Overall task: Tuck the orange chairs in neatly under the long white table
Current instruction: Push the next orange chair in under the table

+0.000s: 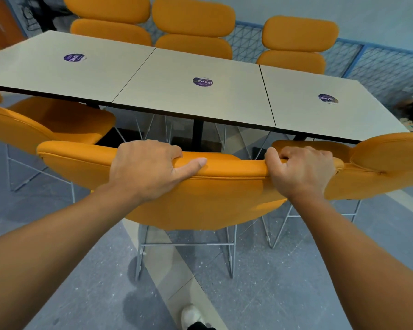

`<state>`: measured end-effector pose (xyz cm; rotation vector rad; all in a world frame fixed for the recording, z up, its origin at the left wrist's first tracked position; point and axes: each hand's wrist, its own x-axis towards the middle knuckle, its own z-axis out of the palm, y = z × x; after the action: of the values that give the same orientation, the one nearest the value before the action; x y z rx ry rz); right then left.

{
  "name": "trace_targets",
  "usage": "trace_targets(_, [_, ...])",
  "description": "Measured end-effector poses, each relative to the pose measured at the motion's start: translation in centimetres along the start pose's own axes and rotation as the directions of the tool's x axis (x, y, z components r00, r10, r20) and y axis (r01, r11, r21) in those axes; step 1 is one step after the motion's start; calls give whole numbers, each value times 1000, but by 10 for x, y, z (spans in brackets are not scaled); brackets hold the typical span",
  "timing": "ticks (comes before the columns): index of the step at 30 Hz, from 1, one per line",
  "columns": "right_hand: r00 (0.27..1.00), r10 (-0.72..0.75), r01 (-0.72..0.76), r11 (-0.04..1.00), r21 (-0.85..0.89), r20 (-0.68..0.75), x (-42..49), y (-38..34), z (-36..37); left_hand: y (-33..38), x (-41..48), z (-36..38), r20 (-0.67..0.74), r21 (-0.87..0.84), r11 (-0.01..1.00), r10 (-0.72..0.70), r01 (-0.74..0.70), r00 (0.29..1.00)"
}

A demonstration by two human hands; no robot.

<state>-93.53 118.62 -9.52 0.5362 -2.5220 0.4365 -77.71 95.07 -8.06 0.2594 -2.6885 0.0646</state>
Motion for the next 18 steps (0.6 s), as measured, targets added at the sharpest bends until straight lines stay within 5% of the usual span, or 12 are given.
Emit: trace_targets(18, [997, -71, 70, 997, 21, 26, 137, 50, 83, 10, 132, 60, 34, 40, 997, -69, 68, 997])
